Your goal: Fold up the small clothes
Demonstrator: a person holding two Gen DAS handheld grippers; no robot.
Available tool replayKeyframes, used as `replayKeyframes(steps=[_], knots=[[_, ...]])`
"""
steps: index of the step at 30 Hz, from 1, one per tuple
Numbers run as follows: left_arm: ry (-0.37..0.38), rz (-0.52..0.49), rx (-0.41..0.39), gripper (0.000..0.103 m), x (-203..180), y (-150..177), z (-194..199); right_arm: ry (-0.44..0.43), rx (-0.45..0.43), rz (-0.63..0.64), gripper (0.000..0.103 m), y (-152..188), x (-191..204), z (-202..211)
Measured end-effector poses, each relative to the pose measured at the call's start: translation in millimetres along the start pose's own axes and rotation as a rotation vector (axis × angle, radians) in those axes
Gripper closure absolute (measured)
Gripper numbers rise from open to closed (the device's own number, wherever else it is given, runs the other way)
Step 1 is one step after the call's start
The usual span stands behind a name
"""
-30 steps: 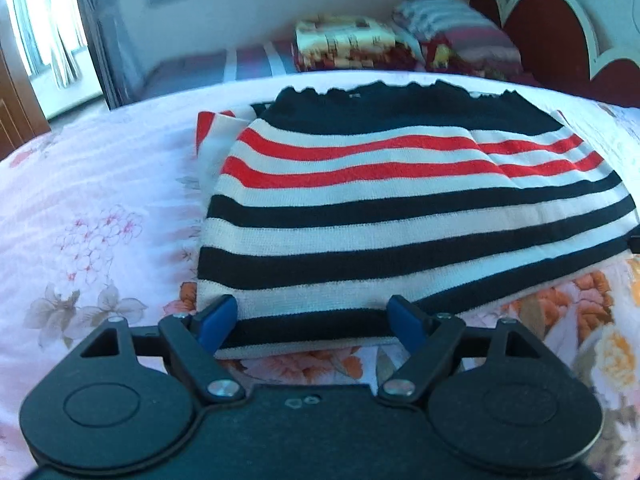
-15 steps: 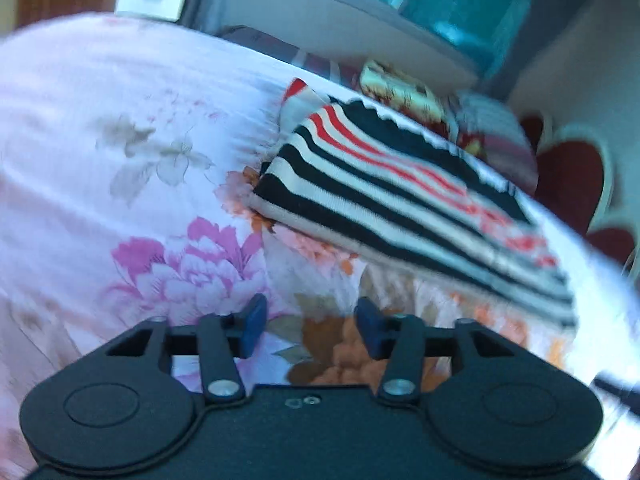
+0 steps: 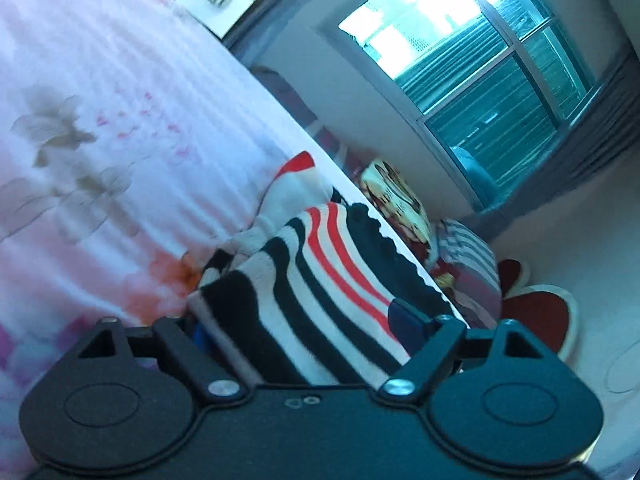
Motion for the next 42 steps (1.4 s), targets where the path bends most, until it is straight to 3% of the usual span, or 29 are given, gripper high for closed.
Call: replayKeyframes(steps=[1,5,7,9,11,12,13,15,18,20,28,31,38,42], knots=[[0.006,0.014,-0.004,0.026,-1,-1,-3,0.002,0.005,0.002,0.091,-4,1,-10],[0.022,0.149,0.032,0.071,18,-10,-16,-0.003,0.017,0.005,0.091,-17,7,-38],[0.035,0.181,0.053,0.076,24,-12,-24,-0.002,0.022,0.015,0.091,-18,9,-46],[0.030,0.127,0.062,0.076,21,-13,-28,0.007,0.033,0.025,0.091,-17,8,-53],[0.034,0.109,0.070,0.085,20,-13,-28,0.017,0.057,0.035,0.091,-13,7,-59],[0.054,0.159,0.080,0.085,21,-14,-26,0.021,0.079,0.042,0.091,-10,6,-62],[0.122,0.235,0.062,0.086,20,-20,-17,0.024,0.105,0.049,0.091,-6,4,-66],[0.163,0.238,0.015,0.086,16,-28,-2,0.010,0.099,0.059,0.091,-4,2,-66],[0.074,0.245,0.046,0.086,34,-14,-14,-0.006,0.088,0.061,0.091,0,-1,-68],[0.083,0.249,0.035,0.084,40,-11,-15,-0.012,0.085,0.073,0.091,1,-1,-68],[0.001,0.213,-0.006,0.081,31,-10,-12,-0.093,0.073,0.058,0.091,-11,-4,-62],[-0.004,0.209,-0.006,0.082,30,-10,-8,-0.087,0.107,0.096,0.091,-2,-1,-69],[-0.009,0.198,0.007,0.084,22,-13,-6,-0.086,0.030,0.014,0.095,-11,-11,-64],[-0.011,0.189,0.005,0.084,24,-13,-8,-0.092,0.072,0.036,0.095,-9,-10,-78]])
Point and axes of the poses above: each gripper's, at about its wrist camera, not at the fingertips, and z roughly against the way its jaws point, x to its left, y to its underside, the point moved 10 cm from there along -z, roughly the way its jaws point, and after that the axes turned 5 degrees about -y, right-handed, at the moved point
